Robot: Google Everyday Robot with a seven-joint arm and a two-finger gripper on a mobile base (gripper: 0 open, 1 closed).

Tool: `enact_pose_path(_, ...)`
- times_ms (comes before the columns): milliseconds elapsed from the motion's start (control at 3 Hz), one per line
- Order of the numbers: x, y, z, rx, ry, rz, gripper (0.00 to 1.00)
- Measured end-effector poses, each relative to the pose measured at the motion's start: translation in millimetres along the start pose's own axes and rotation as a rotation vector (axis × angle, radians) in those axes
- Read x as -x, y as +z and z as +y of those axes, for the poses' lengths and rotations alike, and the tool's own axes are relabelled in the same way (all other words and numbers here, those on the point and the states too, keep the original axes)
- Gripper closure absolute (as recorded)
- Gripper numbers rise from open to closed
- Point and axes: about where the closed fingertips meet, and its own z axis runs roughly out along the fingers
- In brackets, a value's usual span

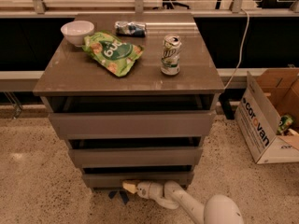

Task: Close bottom drawer

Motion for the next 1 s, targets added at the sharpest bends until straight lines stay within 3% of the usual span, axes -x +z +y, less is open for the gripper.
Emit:
enact_pose_path(667,-5.9,-7.3,10.5,0.025,-0.025,0.029,1.00)
enact_pose_path(1000,-28.8,-19.5,35.8,0.083,-0.044,0.101,1.00)
